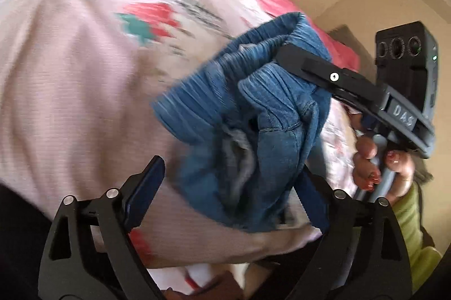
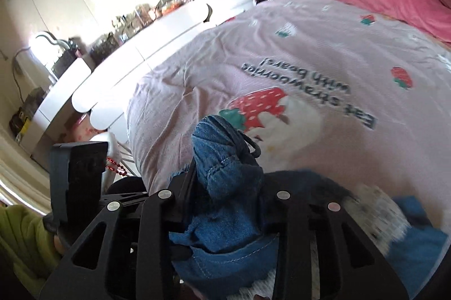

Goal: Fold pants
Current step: 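Fold the waistband end over the pants with the left tool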

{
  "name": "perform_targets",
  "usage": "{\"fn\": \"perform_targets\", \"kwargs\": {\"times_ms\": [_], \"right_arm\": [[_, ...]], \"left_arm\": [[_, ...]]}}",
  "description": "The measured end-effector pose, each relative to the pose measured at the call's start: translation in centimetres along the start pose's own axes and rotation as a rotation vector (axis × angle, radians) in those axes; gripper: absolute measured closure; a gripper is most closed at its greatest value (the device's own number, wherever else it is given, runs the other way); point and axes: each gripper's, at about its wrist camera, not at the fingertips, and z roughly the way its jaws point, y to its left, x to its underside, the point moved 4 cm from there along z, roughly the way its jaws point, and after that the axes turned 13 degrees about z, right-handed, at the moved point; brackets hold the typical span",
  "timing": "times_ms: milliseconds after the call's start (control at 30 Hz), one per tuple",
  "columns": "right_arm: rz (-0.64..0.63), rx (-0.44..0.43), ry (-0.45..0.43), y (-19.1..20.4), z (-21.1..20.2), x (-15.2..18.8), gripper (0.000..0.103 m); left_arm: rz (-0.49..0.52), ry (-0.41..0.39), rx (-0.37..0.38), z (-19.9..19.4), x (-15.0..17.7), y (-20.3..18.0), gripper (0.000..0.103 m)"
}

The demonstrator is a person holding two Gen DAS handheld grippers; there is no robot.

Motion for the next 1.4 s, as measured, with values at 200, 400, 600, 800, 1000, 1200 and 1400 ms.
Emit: {"fn": "perform_targets", "kwargs": {"times_ms": [200, 400, 600, 800, 1000, 1200, 1400], "right_arm": [[0.045, 0.005, -0.079, -3.4, -4.6, 1.3, 0.07], [0.05, 0.08, -0.149, -6.7, -7.7, 3.3, 0.055], [0.134, 0.247, -0.269, -11.6, -11.5, 5.9, 0.037], [0.213, 0.257, -0.276, -13.1, -12.1, 7.9, 0.034], [0.205, 0.25, -0.225, -12.8, -10.6, 8.3, 0.033], [0.296, 0.376, -0.156, -15.8, -10.3, 10.1, 0.029], [0.327, 0.353, -0.197, -16.2, -11.0, 10.2, 0.028]], "left_arm": [[0.126, 0.017, 0.033, 1.2, -1.0, -5.4, 0.027], [0.211, 0.051, 0.051, 3.1, -1.2, -9.6, 0.027], [0.341, 0.147, 0.153, 5.7, 0.5, -13.5, 0.025], [0.416, 0.211, 0.145, 7.2, 2.3, -15.3, 0.021], [0.441, 0.221, 0.114, 7.4, 2.7, -15.8, 0.019], [0.456, 0.211, 0.11, 7.4, 2.8, -16.9, 0.019], [0.423, 0.2, 0.102, 6.8, 2.5, -15.7, 0.019]]}}
